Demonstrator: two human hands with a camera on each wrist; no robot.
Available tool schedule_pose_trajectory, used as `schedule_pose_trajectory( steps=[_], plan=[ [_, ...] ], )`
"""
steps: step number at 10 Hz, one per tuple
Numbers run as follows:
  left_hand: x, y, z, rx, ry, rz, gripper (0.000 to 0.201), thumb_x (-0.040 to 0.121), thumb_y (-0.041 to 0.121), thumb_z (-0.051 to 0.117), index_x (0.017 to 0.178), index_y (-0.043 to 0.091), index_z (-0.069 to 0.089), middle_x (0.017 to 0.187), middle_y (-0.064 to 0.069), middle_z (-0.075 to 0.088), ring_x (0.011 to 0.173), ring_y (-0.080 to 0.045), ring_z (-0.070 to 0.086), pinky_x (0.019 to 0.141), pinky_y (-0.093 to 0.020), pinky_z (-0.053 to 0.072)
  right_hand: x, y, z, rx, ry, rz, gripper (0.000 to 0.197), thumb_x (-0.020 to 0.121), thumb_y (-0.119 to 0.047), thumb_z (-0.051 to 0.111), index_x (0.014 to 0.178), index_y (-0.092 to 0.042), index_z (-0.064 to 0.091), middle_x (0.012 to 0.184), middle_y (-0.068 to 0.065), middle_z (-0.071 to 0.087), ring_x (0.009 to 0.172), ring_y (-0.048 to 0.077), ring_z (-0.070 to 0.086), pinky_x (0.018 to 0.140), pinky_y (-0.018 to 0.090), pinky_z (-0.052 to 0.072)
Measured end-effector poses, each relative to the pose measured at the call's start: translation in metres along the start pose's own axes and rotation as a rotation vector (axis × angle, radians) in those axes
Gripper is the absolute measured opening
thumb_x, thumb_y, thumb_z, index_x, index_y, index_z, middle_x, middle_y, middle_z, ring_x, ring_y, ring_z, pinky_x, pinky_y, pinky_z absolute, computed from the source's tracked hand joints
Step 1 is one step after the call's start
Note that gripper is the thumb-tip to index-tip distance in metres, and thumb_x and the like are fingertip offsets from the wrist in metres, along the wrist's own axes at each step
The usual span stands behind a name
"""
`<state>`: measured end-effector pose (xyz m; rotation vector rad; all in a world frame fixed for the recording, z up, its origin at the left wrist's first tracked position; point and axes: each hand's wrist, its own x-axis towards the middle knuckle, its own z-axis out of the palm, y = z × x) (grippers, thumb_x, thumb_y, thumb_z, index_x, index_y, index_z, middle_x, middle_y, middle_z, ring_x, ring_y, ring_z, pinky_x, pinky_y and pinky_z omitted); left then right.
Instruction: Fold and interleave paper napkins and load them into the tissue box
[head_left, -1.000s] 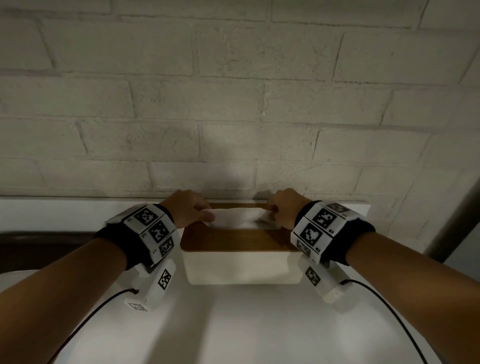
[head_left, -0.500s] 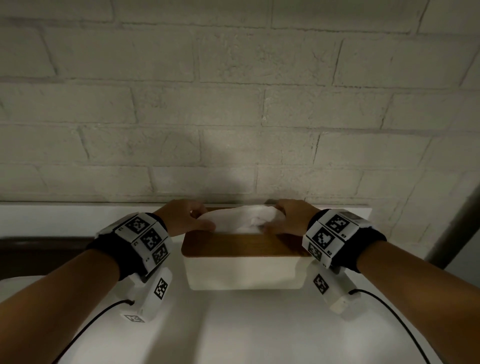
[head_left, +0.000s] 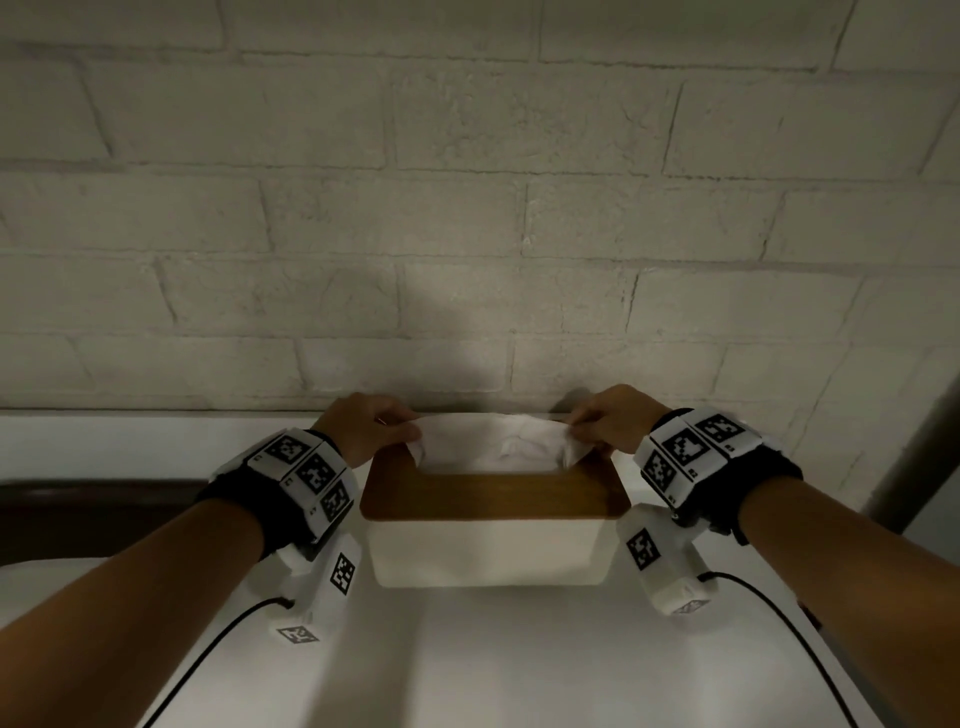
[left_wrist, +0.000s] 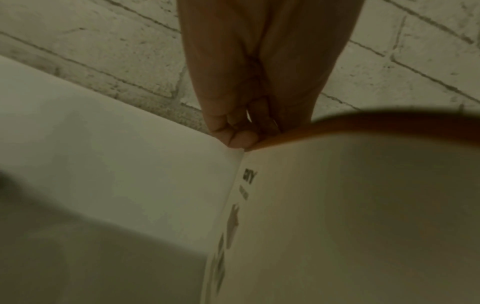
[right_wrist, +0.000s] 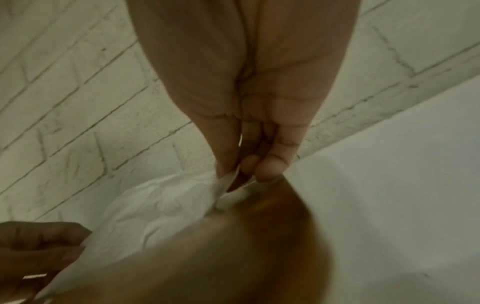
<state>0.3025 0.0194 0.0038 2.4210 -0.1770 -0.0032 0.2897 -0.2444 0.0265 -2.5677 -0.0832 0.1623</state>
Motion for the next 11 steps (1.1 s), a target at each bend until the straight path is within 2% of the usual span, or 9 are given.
schedule_pose_trajectory(
  steps=[1, 3, 4, 5, 7, 8, 9, 10, 11],
  plan=[
    [0.006, -0.005, 0.002, -0.078, 0.020, -0.033, 0.025, 0.084, 0.020, 0.064, 0.106, 0.011, 0.068, 0.093, -0.005, 0.062, 0.091, -0.018, 0.056, 0.089, -0.031, 0.045, 0.006, 0.007, 0.004, 0.038, 0.049, -0.005, 0.026, 0.091, -0.012, 0.054, 0.114, -0.007, 0.065, 0.117, 0.017, 0.063, 0.062, 0.004, 0.045, 0.046, 0.002, 0.038],
    [0.010, -0.010, -0.001, -0.123, -0.007, -0.023, 0.022, 0.082, 0.013, 0.067, 0.103, 0.012, 0.066, 0.083, 0.001, 0.059, 0.085, -0.019, 0.055, 0.083, -0.030, 0.046, 0.007, 0.007, 0.007, 0.005, 0.067, -0.025, 0.027, 0.091, -0.013, 0.054, 0.115, -0.007, 0.064, 0.122, 0.015, 0.061, 0.085, 0.016, 0.055, 0.054, 0.002, 0.036],
    [0.010, -0.010, -0.001, -0.110, 0.013, -0.022, 0.019, 0.080, 0.013, 0.069, 0.099, 0.016, 0.064, 0.090, -0.003, 0.060, 0.089, -0.020, 0.056, 0.090, -0.034, 0.047, 0.006, 0.003, 0.008, -0.011, 0.073, -0.015, 0.028, 0.091, -0.015, 0.055, 0.116, -0.007, 0.064, 0.122, 0.014, 0.061, 0.103, 0.022, 0.056, 0.069, 0.013, 0.036],
    [0.008, -0.009, 0.000, -0.109, 0.040, -0.031, 0.027, 0.081, 0.012, 0.067, 0.107, 0.012, 0.060, 0.091, -0.002, 0.058, 0.088, -0.021, 0.055, 0.091, -0.037, 0.046, 0.003, 0.000, 0.007, 0.012, 0.103, -0.023, 0.026, 0.090, -0.014, 0.055, 0.113, -0.006, 0.066, 0.119, 0.014, 0.064, 0.105, 0.021, 0.057, 0.063, 0.010, 0.036],
    [-0.020, 0.013, -0.021, -0.126, 0.095, -0.062, 0.033, 0.084, 0.013, 0.063, 0.115, 0.005, 0.056, 0.091, -0.001, 0.059, 0.085, -0.019, 0.054, 0.076, -0.026, 0.041, -0.029, -0.024, -0.009, -0.031, 0.124, 0.043, 0.035, 0.095, -0.025, 0.047, 0.117, -0.001, 0.059, 0.124, 0.017, 0.060, 0.114, 0.032, 0.056, 0.091, 0.031, 0.043],
    [-0.056, 0.038, -0.032, -0.017, 0.119, -0.011, 0.031, 0.086, 0.016, 0.061, 0.117, 0.011, 0.057, 0.109, -0.003, 0.059, 0.094, -0.012, 0.049, 0.077, -0.020, 0.036, -0.061, -0.042, -0.018, -0.089, 0.144, -0.007, 0.037, 0.094, -0.027, 0.046, 0.118, 0.000, 0.057, 0.124, 0.017, 0.059, 0.116, 0.030, 0.053, 0.092, 0.030, 0.041],
    [-0.094, 0.066, -0.043, 0.001, 0.123, 0.093, 0.031, 0.087, 0.014, 0.060, 0.117, 0.011, 0.057, 0.120, -0.007, 0.059, 0.092, -0.015, 0.054, 0.074, -0.021, 0.041, -0.095, -0.059, -0.033, -0.067, 0.163, -0.128, 0.032, 0.092, -0.027, 0.050, 0.115, -0.006, 0.058, 0.116, 0.013, 0.062, 0.101, 0.025, 0.055, 0.076, 0.025, 0.040],
    [-0.142, 0.094, -0.060, 0.020, 0.107, 0.215, 0.026, 0.088, 0.015, 0.058, 0.114, 0.017, 0.057, 0.117, -0.002, 0.059, 0.093, -0.015, 0.057, 0.083, -0.023, 0.045, -0.142, -0.086, -0.054, -0.027, 0.193, -0.239, 0.031, 0.091, -0.033, 0.050, 0.111, -0.012, 0.061, 0.094, 0.001, 0.058, 0.087, 0.013, 0.049, 0.066, 0.018, 0.036],
    [-0.193, 0.115, -0.078, 0.047, 0.148, 0.431, 0.020, 0.087, 0.018, 0.060, 0.103, 0.028, 0.054, 0.106, 0.005, 0.058, 0.090, -0.011, 0.057, 0.090, -0.030, 0.049, -0.197, -0.110, -0.074, 0.091, 0.308, -0.396, 0.023, 0.091, -0.034, 0.052, 0.103, -0.018, 0.063, 0.093, -0.005, 0.057, 0.086, 0.010, 0.050, 0.078, 0.020, 0.036]
  ],
)
